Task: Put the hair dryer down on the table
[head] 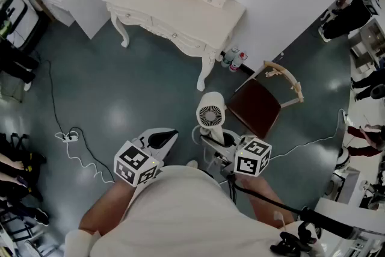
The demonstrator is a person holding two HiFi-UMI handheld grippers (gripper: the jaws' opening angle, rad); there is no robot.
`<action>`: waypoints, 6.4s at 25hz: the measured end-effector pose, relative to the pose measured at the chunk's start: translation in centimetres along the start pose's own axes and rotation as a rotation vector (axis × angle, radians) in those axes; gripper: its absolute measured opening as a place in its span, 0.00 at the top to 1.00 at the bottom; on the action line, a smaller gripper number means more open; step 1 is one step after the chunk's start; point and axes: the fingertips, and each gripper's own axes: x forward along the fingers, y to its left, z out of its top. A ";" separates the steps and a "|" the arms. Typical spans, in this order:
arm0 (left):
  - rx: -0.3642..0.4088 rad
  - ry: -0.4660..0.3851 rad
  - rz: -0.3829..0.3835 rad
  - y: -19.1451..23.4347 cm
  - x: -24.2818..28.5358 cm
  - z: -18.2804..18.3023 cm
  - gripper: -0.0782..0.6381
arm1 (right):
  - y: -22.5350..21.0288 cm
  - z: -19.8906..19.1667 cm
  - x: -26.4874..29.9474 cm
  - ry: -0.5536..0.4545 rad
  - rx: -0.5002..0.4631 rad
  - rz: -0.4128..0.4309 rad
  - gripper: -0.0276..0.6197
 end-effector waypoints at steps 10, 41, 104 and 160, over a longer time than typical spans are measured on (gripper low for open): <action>-0.005 0.037 0.003 -2.1 1.9 -1.1 0.89 | -1.4 -2.2 -2.5 0.005 0.028 -0.008 0.76; -0.009 -0.068 -0.070 38.0 -4.3 12.9 0.89 | -9.6 19.9 32.3 0.026 -0.026 -0.155 0.76; -0.282 -0.076 0.480 75.4 4.1 30.2 0.89 | -59.3 43.0 72.1 0.703 -0.540 -0.262 0.73; -0.189 -0.161 0.322 62.8 -5.7 21.9 0.89 | -35.5 36.6 58.2 0.422 -0.483 -0.306 0.96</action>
